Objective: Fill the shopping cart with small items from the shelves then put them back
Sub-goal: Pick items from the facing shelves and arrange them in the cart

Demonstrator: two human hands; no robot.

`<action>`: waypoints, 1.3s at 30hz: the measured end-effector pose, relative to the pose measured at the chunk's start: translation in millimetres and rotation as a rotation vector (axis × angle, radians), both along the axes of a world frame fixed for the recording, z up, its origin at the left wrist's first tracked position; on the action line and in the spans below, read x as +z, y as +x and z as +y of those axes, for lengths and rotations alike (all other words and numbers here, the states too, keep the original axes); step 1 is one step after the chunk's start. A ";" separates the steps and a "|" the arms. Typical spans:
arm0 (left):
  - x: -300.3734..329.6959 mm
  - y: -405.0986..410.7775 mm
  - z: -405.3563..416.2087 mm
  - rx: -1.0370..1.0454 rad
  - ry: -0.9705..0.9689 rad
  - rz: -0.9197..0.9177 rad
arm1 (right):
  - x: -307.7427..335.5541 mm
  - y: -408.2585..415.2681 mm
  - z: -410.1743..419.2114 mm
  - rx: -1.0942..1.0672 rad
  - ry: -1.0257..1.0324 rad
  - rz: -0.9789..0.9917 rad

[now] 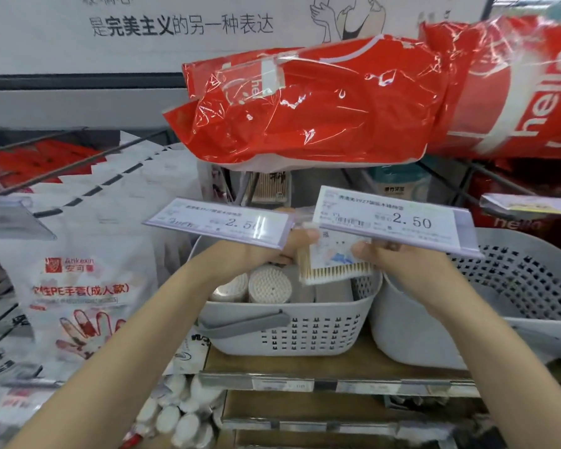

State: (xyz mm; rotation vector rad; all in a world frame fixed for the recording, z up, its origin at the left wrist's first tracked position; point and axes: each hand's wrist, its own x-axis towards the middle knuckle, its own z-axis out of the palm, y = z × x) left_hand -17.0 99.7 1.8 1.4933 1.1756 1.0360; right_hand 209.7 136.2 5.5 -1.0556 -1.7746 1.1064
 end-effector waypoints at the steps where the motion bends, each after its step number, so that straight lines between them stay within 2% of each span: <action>1: -1.5 1.1 5.3 -0.015 -0.020 0.038 | -0.3 -0.6 1.5 0.006 0.028 -0.050; 6: -12.3 -4.7 26.0 -0.032 -0.118 0.186 | -6.4 -4.9 11.5 0.046 0.019 -0.339; 12: -15.3 -11.2 25.7 -0.141 -0.184 0.486 | -14.7 -7.5 22.7 0.212 0.024 -0.570; 15: -15.2 -12.4 21.7 -0.214 -0.194 0.635 | -14.6 -11.9 21.8 0.327 0.017 -0.597; 20: -9.2 -7.3 24.6 -0.253 -0.247 0.740 | -14.1 -16.1 24.3 0.391 -0.072 -0.617; 24: -2.2 -1.7 27.5 -0.279 -0.298 0.798 | -11.3 -18.6 29.3 0.447 0.022 -0.828; 30: 4.9 12.4 30.8 -0.346 -0.269 0.958 | -3.0 -28.1 30.7 0.462 0.084 -1.047; 35: 3.2 26.2 34.6 -0.413 -0.289 1.049 | 5.1 -32.2 29.6 0.440 0.047 -1.037; 39: -5.9 29.1 36.8 -0.437 -0.240 1.106 | -6.7 -45.3 29.3 0.490 0.121 -1.291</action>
